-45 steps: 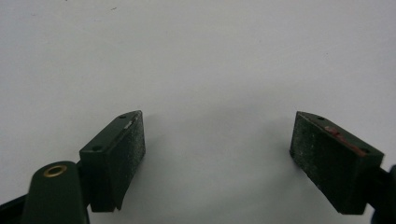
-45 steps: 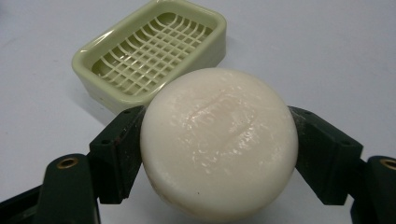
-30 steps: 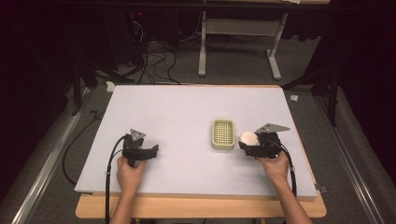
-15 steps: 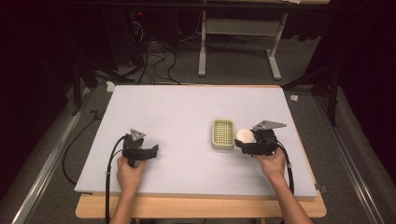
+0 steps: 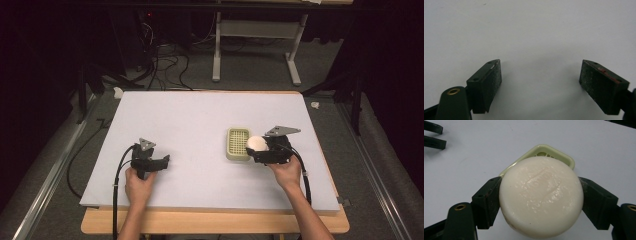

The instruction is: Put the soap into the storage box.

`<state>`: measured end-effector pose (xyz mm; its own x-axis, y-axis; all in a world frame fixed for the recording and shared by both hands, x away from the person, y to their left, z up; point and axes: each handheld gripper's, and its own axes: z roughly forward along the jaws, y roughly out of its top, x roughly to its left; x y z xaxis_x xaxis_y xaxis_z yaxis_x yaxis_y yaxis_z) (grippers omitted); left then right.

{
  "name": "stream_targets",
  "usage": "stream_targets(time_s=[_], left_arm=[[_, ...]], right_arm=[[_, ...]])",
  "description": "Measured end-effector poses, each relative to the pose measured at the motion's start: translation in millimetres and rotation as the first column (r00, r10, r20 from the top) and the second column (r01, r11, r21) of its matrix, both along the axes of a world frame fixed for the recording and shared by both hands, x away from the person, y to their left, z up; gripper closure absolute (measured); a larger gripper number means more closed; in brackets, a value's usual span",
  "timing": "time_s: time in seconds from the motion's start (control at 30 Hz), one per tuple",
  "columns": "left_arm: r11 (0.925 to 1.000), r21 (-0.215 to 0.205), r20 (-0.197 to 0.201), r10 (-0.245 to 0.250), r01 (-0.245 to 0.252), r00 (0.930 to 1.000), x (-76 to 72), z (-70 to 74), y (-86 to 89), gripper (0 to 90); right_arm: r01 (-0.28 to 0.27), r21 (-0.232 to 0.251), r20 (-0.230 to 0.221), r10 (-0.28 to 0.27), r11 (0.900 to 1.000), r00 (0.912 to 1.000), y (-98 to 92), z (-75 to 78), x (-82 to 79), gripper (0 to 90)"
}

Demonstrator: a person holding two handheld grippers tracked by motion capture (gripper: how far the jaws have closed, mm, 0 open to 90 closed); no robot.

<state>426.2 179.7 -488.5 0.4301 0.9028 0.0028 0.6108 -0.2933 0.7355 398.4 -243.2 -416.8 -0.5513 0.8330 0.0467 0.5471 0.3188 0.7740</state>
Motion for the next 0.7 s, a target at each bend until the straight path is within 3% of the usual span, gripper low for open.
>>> stream_targets(time_s=[0.7], left_arm=[[1.0,-0.001,-0.001,0.0,0.0,1.0,0.1,0.0,0.1,18.5]], right_arm=[[-0.034,-0.011,-0.027,0.034,0.999,0.9991,20.0,0.8,16.7,24.7]])
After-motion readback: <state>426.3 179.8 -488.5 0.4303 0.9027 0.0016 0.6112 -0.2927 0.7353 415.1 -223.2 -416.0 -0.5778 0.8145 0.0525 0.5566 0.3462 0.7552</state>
